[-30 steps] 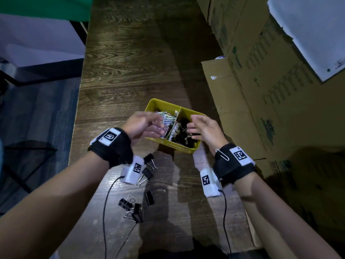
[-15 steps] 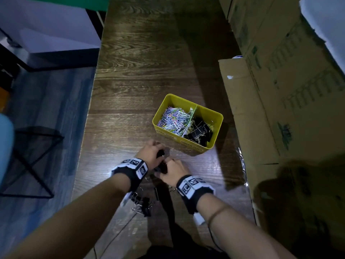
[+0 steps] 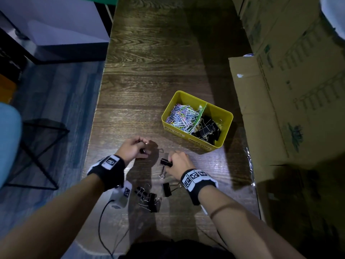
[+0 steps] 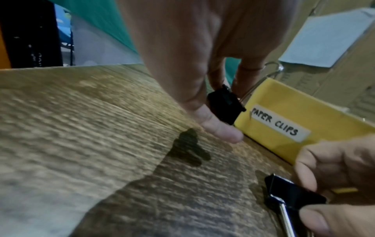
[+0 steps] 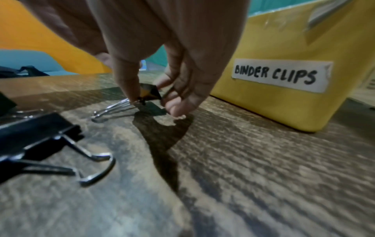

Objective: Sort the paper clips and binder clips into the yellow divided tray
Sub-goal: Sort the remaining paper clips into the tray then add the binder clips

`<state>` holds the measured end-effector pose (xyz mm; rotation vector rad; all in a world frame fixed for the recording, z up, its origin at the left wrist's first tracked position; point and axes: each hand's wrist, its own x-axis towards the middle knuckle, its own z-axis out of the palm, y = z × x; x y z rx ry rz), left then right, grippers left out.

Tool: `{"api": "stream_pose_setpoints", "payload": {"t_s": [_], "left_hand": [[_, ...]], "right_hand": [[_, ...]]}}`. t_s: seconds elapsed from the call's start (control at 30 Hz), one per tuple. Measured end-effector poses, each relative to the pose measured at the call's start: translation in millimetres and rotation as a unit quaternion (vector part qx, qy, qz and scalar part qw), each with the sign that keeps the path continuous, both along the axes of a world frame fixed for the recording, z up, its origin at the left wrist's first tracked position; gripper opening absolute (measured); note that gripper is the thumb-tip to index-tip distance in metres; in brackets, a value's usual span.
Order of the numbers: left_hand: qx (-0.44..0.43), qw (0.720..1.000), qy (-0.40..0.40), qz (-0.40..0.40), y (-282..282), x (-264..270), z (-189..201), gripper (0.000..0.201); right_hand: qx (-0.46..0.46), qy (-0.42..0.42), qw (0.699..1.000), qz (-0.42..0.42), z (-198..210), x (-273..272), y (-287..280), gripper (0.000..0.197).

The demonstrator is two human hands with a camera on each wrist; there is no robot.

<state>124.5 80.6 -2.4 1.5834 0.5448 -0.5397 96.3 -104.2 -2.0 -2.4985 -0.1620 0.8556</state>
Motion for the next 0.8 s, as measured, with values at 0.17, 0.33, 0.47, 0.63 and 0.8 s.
{"api": "stream_pose_setpoints", "payload": {"t_s": [0.17, 0.33, 0.47, 0.63, 0.8], "left_hand": [[-0.049, 0.999, 0.019, 0.002, 32.7, -27.7, 17.1, 0.023], [0.06, 0.946, -0.031, -0.316, 42.8, -60.8, 24.7, 0.02], [0.234, 0.802, -0.094, -0.542, 43.3, -85.4, -6.0, 0.053], [0.291, 0.762, -0.157, -0.556, 38.0, -98.3, -16.3, 0.039], [0.239, 0.848, -0.147, -0.449, 55.7, -98.5, -27.8, 0.027]], "right_hand": [[0.168, 0.018, 0.976, -0.134, -2.9, 5.4, -13.0, 0.029], [0.214, 0.081, 0.964, -0.131, 0.9, 5.2, -16.0, 0.034], [0.129, 0.106, 0.986, 0.016, 7.2, -3.9, -12.4, 0.022], [-0.001, 0.118, 0.967, 0.226, -3.7, -24.9, -10.4, 0.052], [-0.026, 0.057, 0.968, 0.241, -17.1, -39.8, -13.4, 0.051]]}}
